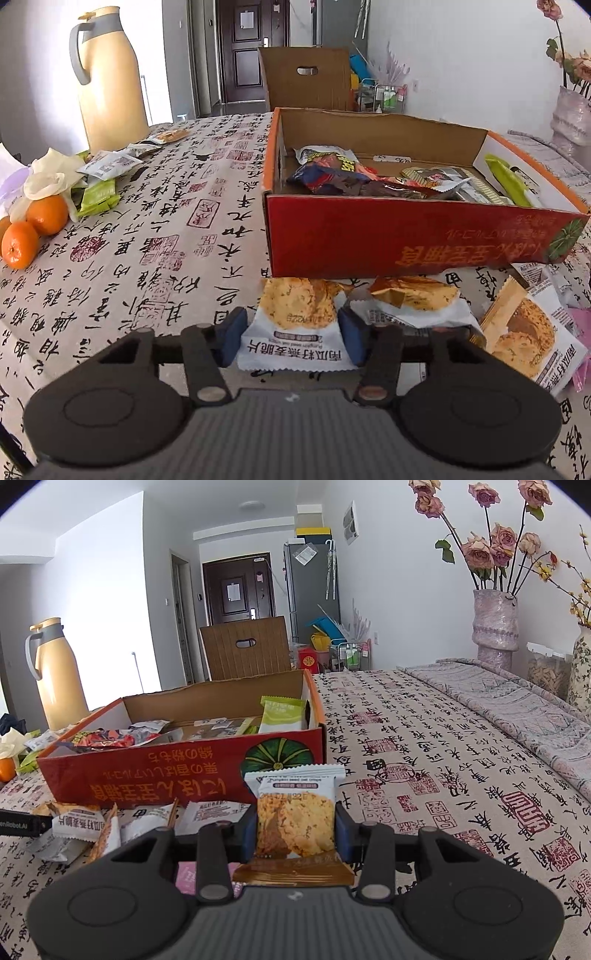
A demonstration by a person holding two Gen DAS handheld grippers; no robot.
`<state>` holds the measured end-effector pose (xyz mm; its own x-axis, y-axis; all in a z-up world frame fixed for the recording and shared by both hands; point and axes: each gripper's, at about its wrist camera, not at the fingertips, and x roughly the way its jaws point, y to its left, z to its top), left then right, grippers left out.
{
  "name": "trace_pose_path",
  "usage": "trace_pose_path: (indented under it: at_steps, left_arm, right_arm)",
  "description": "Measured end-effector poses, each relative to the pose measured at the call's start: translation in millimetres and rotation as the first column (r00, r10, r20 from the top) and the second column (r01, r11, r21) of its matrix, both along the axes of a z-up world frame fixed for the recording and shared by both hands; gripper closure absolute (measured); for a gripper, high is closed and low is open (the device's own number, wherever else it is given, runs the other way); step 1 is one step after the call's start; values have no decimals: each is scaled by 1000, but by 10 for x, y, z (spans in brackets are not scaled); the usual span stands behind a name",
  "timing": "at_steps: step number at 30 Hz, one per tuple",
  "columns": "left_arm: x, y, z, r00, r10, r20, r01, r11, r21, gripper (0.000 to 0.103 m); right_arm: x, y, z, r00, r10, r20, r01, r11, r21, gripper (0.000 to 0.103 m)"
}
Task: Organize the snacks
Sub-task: 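Carry both packets over the red box and open both tools to drop them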
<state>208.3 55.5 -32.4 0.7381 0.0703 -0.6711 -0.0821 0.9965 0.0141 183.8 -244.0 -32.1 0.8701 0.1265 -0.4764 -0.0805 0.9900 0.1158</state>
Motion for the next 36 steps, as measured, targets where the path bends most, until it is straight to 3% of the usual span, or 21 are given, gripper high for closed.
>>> trace_pose_path:
  at_steps: [19, 36]
  left_arm:
    - [-351, 29, 260, 995, 10, 101, -7, 1000, -23, 53]
    - [-442, -287, 797, 960, -71, 270, 83, 996, -37, 53]
  right_arm:
    - [-50, 8, 38, 1000, 3, 26, -3, 1000, -6, 63]
    - [-74, 93, 421, 991, 50, 125, -49, 999, -12, 63]
